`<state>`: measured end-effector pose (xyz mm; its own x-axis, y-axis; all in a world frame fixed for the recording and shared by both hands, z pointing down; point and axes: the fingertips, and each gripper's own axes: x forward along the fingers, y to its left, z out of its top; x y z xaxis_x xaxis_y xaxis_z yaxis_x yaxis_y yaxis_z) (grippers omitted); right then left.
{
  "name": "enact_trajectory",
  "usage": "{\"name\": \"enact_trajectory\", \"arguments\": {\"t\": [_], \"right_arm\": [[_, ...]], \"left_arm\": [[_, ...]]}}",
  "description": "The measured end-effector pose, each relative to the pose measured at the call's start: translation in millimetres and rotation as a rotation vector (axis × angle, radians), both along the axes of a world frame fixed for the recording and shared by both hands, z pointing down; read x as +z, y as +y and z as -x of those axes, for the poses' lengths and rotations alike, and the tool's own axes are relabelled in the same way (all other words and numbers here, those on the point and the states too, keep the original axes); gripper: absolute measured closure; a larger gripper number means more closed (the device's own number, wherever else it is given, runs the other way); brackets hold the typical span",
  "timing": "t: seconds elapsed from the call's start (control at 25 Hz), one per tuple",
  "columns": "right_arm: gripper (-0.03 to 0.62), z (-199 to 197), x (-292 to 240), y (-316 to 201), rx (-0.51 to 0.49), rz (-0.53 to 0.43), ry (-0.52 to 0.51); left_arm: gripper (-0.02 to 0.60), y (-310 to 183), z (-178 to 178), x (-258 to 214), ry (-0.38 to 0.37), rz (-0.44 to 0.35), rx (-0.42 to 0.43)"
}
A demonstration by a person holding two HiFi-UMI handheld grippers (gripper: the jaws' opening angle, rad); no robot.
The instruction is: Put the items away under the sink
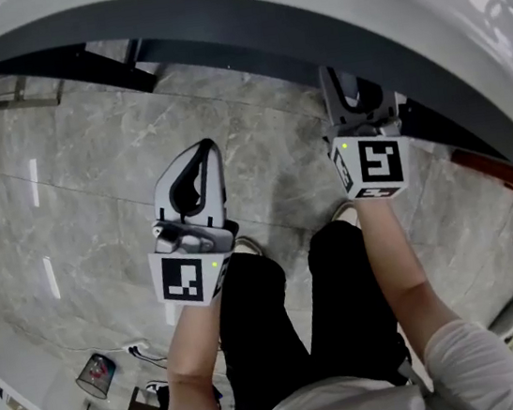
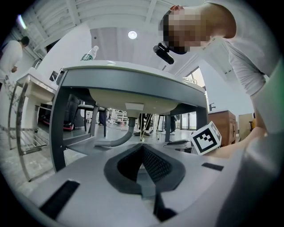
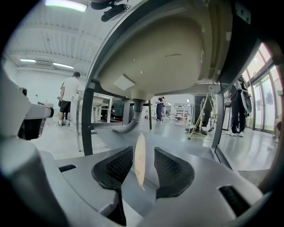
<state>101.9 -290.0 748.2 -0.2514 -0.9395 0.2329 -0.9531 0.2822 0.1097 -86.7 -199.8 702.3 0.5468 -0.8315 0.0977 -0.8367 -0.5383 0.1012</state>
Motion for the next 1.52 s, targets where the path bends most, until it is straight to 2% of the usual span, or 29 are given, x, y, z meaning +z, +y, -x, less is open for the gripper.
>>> {"name": "enact_trajectory", "arguments": {"t": [0.44, 0.64, 1.04, 1.32, 1.52], "right_arm": [[0.439, 16.1, -35.9, 51.3, -0.054, 0.109, 0.008], [0.524, 19.5, -65.3, 84.9, -0.083, 0.157, 0.016], [0.55, 20.1, -149.4, 128.9, -0.136, 0.206, 0.009], [0.553, 18.7, -217.5, 145.8, -0.18, 0.212, -0.028], [0.553, 17.6, -271.4, 142.3, -0.219, 0.189, -0.046]], "left_arm": [[0.578, 21.8, 5.0, -46.2, -0.012, 0.08, -0.005], [0.578, 38.6, 0.4, -75.7, 0.0, 0.1, -0.024], [0.578, 58.1, -15.0, -157.0, 0.001, 0.129, -0.053], [0.578, 70.6, -9.1, -202.4, 0.023, 0.143, -0.102], [0.578, 64.5, -0.5, -248.1, 0.033, 0.11, -0.146]]}}
